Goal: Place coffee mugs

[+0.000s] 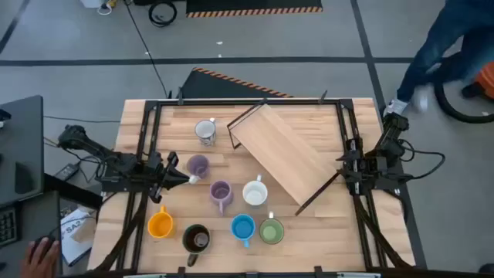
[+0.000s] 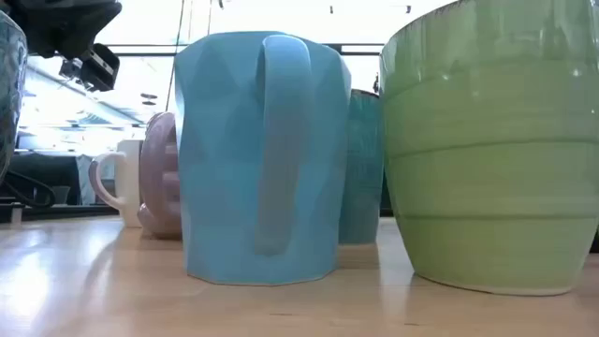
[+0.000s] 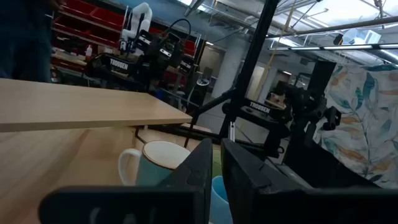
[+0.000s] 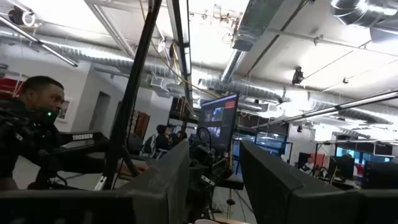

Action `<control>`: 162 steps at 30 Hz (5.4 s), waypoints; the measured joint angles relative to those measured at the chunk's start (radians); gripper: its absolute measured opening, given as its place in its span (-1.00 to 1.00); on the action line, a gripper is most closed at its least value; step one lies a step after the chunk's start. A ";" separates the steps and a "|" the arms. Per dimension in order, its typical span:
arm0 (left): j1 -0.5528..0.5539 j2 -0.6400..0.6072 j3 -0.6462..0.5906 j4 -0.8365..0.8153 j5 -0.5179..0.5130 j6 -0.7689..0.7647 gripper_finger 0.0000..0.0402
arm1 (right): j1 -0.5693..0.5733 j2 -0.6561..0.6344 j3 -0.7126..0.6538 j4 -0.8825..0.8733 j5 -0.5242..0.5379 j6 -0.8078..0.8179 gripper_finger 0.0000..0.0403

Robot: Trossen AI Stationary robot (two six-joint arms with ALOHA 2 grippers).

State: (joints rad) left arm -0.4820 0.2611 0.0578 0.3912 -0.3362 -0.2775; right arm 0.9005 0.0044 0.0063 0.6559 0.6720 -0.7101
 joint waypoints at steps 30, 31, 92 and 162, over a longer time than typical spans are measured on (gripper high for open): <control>0.000 0.000 0.000 0.000 0.000 0.000 -0.81 | 0.000 0.000 0.000 0.000 0.000 0.000 -0.27; 0.000 0.000 0.000 0.000 0.000 0.000 -0.81 | 0.000 0.000 0.000 0.000 0.000 0.000 -0.27; 0.054 0.000 0.003 0.680 -0.892 -0.263 -0.81 | -0.001 0.000 0.400 0.571 0.528 -0.170 -0.27; 0.608 0.872 1.265 -0.396 0.289 -0.199 -0.81 | 0.238 0.798 0.943 0.126 0.898 0.162 -0.27</control>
State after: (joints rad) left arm 0.1260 1.1336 1.3228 -0.0052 -0.0467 -0.4763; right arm 1.1386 0.8021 0.9498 0.7815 1.5702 -0.5479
